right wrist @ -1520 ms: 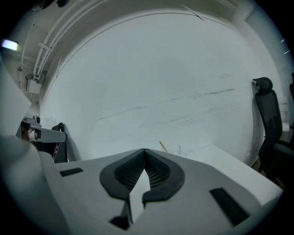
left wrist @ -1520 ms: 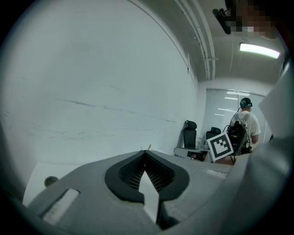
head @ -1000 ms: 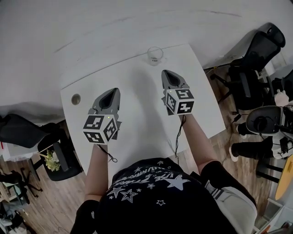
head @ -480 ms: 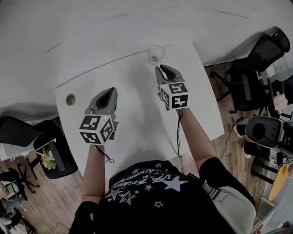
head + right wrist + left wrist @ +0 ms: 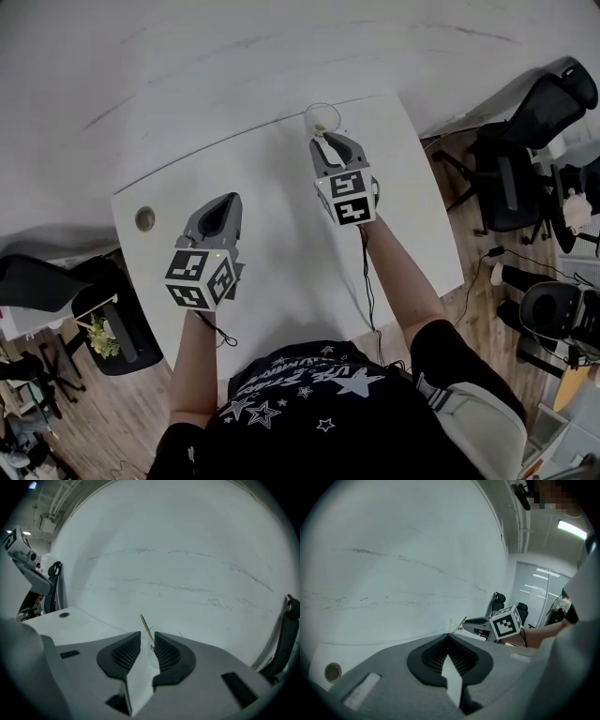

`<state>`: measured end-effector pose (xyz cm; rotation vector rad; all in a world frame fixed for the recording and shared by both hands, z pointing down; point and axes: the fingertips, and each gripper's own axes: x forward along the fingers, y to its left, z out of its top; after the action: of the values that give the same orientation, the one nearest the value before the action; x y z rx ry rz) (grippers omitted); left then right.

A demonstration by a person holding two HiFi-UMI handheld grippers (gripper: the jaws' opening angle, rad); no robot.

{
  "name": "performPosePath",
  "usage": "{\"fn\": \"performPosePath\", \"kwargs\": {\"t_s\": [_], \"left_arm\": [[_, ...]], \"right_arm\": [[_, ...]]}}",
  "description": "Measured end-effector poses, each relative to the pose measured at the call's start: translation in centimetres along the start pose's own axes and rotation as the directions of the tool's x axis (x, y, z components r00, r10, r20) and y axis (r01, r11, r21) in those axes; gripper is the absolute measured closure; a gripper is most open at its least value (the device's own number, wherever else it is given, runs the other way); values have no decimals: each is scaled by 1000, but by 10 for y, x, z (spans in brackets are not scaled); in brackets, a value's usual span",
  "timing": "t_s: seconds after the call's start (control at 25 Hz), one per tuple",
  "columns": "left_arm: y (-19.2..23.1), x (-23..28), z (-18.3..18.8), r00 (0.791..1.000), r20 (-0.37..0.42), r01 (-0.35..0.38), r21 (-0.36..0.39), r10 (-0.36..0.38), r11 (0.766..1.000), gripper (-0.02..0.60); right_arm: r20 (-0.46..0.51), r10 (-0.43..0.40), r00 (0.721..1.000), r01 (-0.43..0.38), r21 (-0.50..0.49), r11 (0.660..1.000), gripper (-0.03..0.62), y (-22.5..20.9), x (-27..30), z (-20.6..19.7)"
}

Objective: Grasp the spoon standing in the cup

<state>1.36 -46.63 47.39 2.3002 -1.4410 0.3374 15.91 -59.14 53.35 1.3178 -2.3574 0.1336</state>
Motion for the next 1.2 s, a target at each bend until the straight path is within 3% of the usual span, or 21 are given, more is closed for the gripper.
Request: {"fn": "performPosePath", "kwargs": {"t_s": [0.2, 0.44, 1.2], "left_arm": [[2, 1, -7, 1000, -19, -4, -4, 4, 1000, 574], [6, -2, -9, 1000, -29, -9, -15, 9, 1000, 574], [5, -23, -11, 999, -18, -27, -17, 26, 999, 574]], "right_arm": [[0, -3, 1000, 3, -9, 1000, 494, -4, 7, -1], [0, 3, 1000, -3, -94, 996, 519, 0, 12, 7], [41, -65, 997, 70, -138, 988, 580, -5, -3, 27]]}}
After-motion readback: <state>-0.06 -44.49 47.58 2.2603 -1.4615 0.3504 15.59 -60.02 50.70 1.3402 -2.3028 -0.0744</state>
